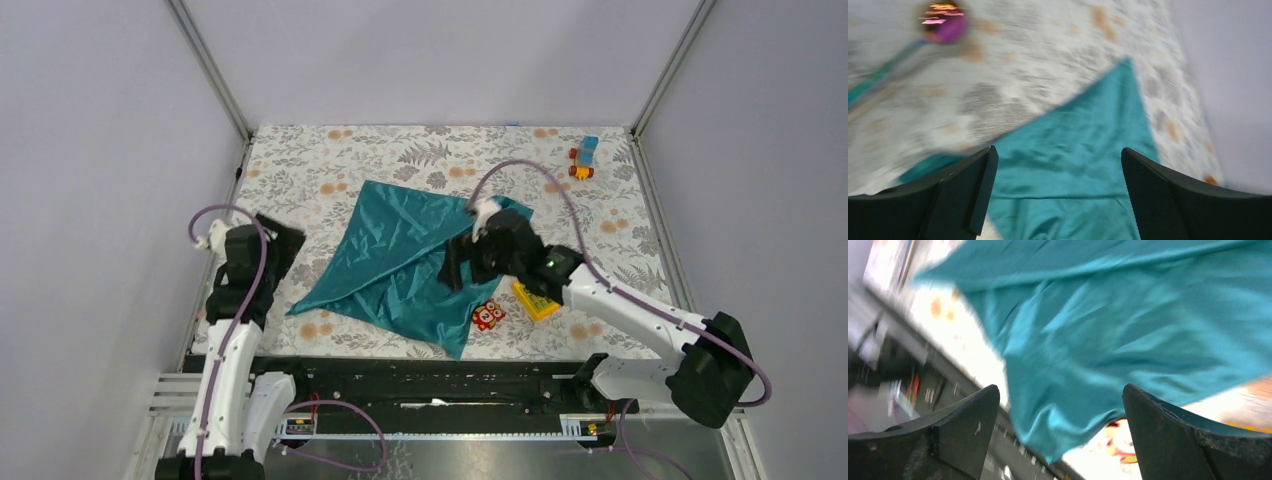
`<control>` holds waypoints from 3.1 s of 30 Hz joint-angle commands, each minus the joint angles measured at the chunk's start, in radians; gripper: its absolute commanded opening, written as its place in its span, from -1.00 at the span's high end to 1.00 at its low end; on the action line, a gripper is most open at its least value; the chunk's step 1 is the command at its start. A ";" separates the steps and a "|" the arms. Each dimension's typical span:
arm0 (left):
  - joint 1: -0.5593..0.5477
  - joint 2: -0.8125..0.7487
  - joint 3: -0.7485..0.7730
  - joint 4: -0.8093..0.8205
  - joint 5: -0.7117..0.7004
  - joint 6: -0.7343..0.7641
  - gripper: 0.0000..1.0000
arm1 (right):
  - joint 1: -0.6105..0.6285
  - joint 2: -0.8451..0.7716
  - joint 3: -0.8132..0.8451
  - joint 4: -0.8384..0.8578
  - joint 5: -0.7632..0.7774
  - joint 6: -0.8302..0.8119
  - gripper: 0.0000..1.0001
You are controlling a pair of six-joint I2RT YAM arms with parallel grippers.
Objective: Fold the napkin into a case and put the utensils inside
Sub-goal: Flatten out the crumpled napkin at the center of the board.
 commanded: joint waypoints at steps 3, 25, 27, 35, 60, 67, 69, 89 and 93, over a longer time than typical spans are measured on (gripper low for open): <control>-0.111 0.362 0.012 0.621 0.545 0.158 -0.95 | -0.290 0.145 0.115 -0.039 0.381 0.247 -0.99; -0.167 1.431 0.526 1.035 0.467 -0.135 -0.72 | -0.594 0.623 0.409 -0.020 0.267 0.177 -0.80; -0.137 1.467 0.556 1.044 0.479 -0.145 -0.74 | -0.595 0.665 0.435 -0.008 0.247 0.174 -0.80; -0.062 1.597 0.703 1.046 0.545 -0.142 -0.77 | -0.596 0.872 0.609 0.032 0.095 0.200 -0.62; -0.023 1.429 0.753 1.027 0.716 -0.054 -0.96 | -0.529 0.968 0.879 -0.100 0.064 0.082 0.13; -0.018 1.247 0.716 0.824 0.739 -0.010 -0.97 | -0.530 1.024 0.875 -0.056 0.146 0.072 0.31; -0.017 1.181 0.681 0.768 0.744 -0.009 -0.97 | -0.530 1.039 0.876 -0.056 0.178 0.060 0.31; -0.003 0.556 0.347 0.206 0.708 0.417 -0.97 | -0.538 1.408 1.444 -0.244 0.361 -0.078 0.22; -0.002 0.539 0.298 0.205 0.662 0.403 -0.97 | -0.537 1.444 1.519 -0.158 0.325 -0.137 0.18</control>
